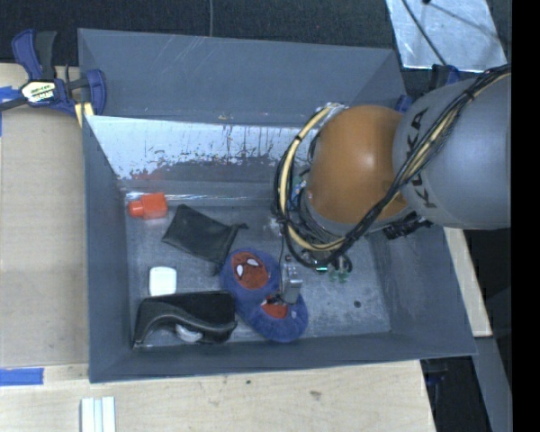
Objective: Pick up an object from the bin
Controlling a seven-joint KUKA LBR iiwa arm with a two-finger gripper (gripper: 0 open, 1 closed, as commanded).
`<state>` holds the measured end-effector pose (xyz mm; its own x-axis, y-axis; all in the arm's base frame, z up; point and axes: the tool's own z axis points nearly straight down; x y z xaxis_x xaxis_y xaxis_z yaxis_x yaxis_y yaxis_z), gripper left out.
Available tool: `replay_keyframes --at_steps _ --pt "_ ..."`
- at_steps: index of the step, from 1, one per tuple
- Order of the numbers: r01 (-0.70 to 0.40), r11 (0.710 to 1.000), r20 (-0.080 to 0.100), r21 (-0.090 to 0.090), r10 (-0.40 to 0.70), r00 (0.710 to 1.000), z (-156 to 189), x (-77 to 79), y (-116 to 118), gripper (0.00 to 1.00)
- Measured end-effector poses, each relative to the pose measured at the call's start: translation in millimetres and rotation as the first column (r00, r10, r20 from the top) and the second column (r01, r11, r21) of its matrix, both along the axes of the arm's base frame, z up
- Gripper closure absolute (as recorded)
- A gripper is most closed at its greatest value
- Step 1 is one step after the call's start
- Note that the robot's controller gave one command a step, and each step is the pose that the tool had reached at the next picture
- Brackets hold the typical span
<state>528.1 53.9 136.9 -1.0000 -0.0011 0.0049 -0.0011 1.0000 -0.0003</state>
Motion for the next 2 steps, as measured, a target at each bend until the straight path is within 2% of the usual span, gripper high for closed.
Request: replay_keyframes --at_steps 1,2 --pt "-0.323 0.947 0.0 -0.002 0.323 0.947 -65.5 29.3 56.8 0.0" --pt "-0.318 0.948 0.031 -0.001 0.318 0.948 -60.4 36.0 59.4 1.0"
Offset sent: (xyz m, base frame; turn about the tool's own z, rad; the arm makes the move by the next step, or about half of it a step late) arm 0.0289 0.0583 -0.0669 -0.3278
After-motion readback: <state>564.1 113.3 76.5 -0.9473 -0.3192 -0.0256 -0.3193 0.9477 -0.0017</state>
